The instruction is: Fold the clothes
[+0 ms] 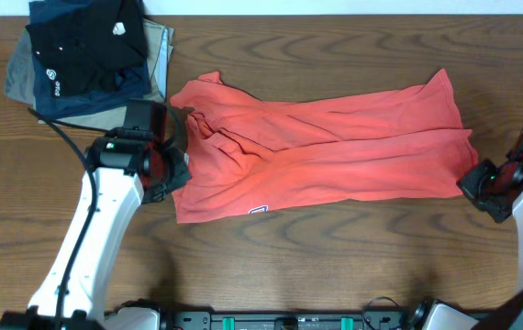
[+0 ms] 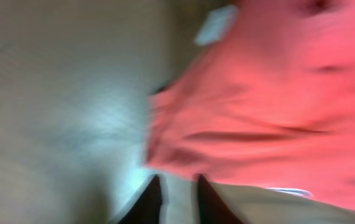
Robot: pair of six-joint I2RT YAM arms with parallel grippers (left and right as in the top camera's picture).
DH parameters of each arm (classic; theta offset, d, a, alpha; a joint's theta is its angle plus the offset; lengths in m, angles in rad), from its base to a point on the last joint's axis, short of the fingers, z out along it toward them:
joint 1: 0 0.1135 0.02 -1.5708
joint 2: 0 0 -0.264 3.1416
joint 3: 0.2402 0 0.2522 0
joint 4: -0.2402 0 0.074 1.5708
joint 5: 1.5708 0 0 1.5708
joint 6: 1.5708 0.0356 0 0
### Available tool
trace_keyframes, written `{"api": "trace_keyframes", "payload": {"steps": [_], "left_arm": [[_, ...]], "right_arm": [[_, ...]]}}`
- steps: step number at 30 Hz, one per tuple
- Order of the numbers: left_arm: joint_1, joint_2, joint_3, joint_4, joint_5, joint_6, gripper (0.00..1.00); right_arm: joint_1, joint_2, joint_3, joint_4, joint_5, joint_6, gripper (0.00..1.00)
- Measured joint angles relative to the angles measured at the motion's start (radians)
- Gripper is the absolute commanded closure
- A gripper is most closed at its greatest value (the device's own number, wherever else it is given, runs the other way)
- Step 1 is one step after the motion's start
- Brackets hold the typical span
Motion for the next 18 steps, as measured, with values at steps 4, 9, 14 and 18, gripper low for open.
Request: {"api": "trace_keyframes", "payload": {"steps": [4,9,14,18], "left_arm": [[-0.042,0.006,0.0,0.087,0.118,0.051,0.81],[-0.119,0.14,0.0,0.179,0.176,0.08,0.94],[-0.158,0.303,0.0,0.234,0.198,0.078,0.94],[-0.155,0.393,0.0,0.232,0.198,0.081,0.94]], "right_arm": [[0.036,-0.027,0.0,0.033,-0.037,-0.015,0.99],[0.098,0.028,0.0,0.102,-0.059,-0.023,0.99],[0.151,0.13,0.0,0.19,-0.071,-0.027,0.99],[0.163,0.219,0.0,0.225,-0.072,-0.031,0.99]]}}
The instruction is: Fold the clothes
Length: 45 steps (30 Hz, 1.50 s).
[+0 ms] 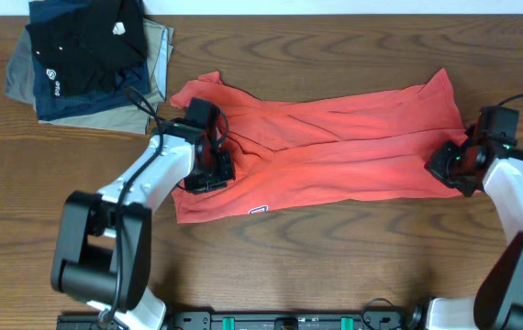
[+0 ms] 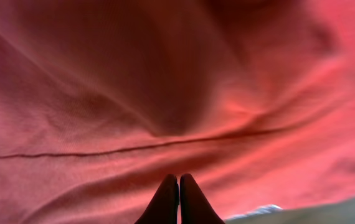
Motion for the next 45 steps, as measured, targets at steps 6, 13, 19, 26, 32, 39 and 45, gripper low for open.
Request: {"api": "trace_keyframes", "payload": {"steps": [6,13,19,26,32,39,45], "left_arm": [[0.002,0.042,-0.006,-0.018,-0.015,0.001,0.94],[0.002,0.039,-0.045,-0.092,-0.116,-0.028,0.94],[0.005,0.001,-0.097,-0.046,-0.135,-0.075,0.94],[0.056,-0.035,-0.154,-0.032,-0.109,-0.096,0.94],[0.153,-0.039,-0.175,-0.151,-0.092,-0.114,0.94],[0.24,-0.125,-0.266,-0.301,-0.167,-0.121,0.94],[0.241,-0.439,-0.269,-0.378,-0.197,-0.104,0.37]], "right_arm": [[0.0,0.122,0.0,0.029,0.021,-0.003,0.99],[-0.003,0.181,0.021,-0.001,0.061,0.03,0.99],[-0.018,0.182,0.027,-0.053,0.071,0.064,0.99],[-0.043,0.179,0.028,-0.123,0.077,0.071,0.99],[-0.068,0.175,0.025,-0.193,0.079,0.074,0.99],[-0.14,0.097,0.005,-0.314,0.121,0.069,0.99],[-0.16,-0.098,0.005,-0.377,0.134,0.055,0.89]]}}
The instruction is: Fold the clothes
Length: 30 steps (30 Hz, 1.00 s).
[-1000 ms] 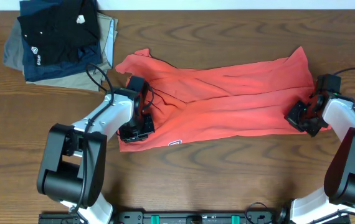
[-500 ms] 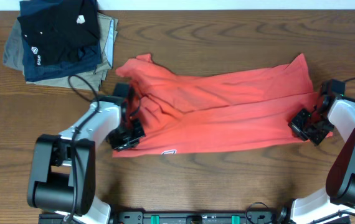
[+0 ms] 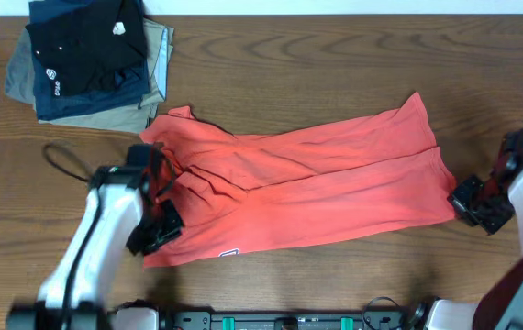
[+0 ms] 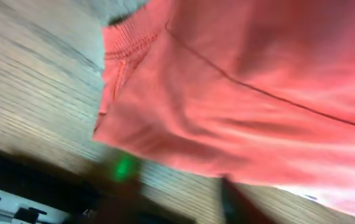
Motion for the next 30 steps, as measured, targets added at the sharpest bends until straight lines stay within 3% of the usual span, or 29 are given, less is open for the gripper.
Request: {"api": "trace_keyframes", "payload": {"steps": [4,8,14,24,30], "left_arm": [[0.0,-0.118,0.009,0.001,-0.006,0.021,0.21],[0.0,-0.126,0.079,0.03,-0.007,0.055,0.16],[0.0,-0.008,0.29,0.109,-0.008,0.106,0.14],[0.0,0.431,0.623,0.176,-0.016,0.198,0.14],[0.008,0.552,0.64,0.254,-0.038,0.227,0.3]], "right_arm": [[0.0,-0.112,0.002,-0.005,-0.027,-0.022,0.56],[0.004,-0.172,0.02,-0.002,-0.079,-0.064,0.43],[0.06,-0.177,0.03,-0.009,-0.129,-0.104,0.39],[0.15,-0.177,0.031,-0.004,-0.148,-0.125,0.39],[0.158,-0.177,0.031,-0.003,-0.149,-0.13,0.38]]}}
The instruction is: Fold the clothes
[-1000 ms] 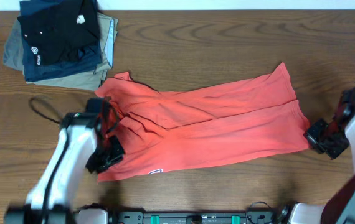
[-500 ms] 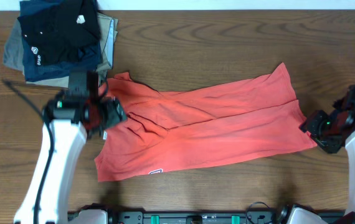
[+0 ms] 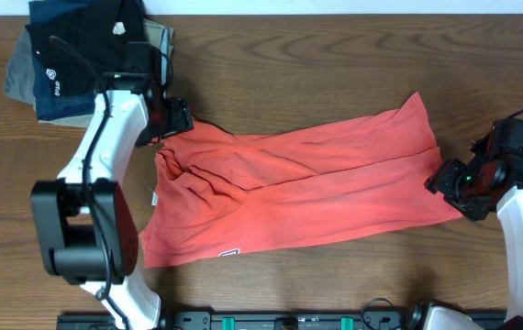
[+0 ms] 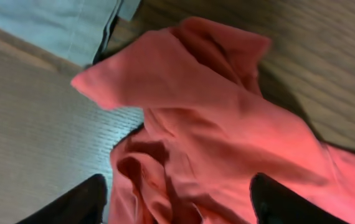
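A coral-red shirt (image 3: 307,188) lies spread across the middle of the table, with its left part rumpled. My left gripper (image 3: 175,117) hovers at the shirt's far-left corner. In the left wrist view the left gripper (image 4: 180,205) is wide open, one of its dark fingers (image 4: 81,202) on each side of the bunched red cloth (image 4: 202,124), and nothing is held. My right gripper (image 3: 451,181) is at the shirt's right edge. Its jaws are too small in the overhead view to read.
A stack of folded clothes (image 3: 87,55), black on navy on khaki, sits at the far-left corner, just behind the left gripper. Its pale edge (image 4: 71,25) shows in the left wrist view. Bare wooden table (image 3: 335,55) surrounds the shirt.
My left gripper has gone from the shirt's near-left hem to its far-left corner and is open over the cloth there. The right gripper has shifted slightly up and left, onto the right edge. The shirt lies as before.
First the shirt lay further back and to the right, with my left gripper at its left edge. Then the left gripper was shut on the cloth near the collar and the right was on the right edge. Later the shirt lay nearer the front-left. Now the left gripper is open at the far-left corner.
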Robot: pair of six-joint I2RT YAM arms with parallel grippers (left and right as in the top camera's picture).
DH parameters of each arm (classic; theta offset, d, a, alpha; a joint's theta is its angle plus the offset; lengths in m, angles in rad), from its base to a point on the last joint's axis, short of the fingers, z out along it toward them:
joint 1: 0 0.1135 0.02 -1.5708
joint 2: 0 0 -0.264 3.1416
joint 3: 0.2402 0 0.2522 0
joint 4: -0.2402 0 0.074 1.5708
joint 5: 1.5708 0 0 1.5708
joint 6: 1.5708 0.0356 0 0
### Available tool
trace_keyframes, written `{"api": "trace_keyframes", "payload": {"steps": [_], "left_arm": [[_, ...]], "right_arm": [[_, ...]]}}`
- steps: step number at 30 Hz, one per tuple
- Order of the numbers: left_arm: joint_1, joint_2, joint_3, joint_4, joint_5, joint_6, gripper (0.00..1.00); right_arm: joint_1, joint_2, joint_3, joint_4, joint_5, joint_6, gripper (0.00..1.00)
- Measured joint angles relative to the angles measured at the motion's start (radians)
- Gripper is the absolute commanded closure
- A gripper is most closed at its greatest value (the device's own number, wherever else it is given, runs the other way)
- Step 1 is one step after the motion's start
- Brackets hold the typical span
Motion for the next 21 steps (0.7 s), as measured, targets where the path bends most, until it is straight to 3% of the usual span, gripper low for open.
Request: {"api": "trace_keyframes", "payload": {"steps": [10,21], "left_arm": [[-0.002,0.039,0.002,-0.056,0.067,0.012,0.3],[-0.03,0.179,0.002,-0.009,0.089,0.011,0.31]], "right_arm": [[0.0,0.0,0.0,0.014,0.0,-0.001,0.38],[0.0,0.0,0.0,0.015,0.0,-0.001,0.37]]}}
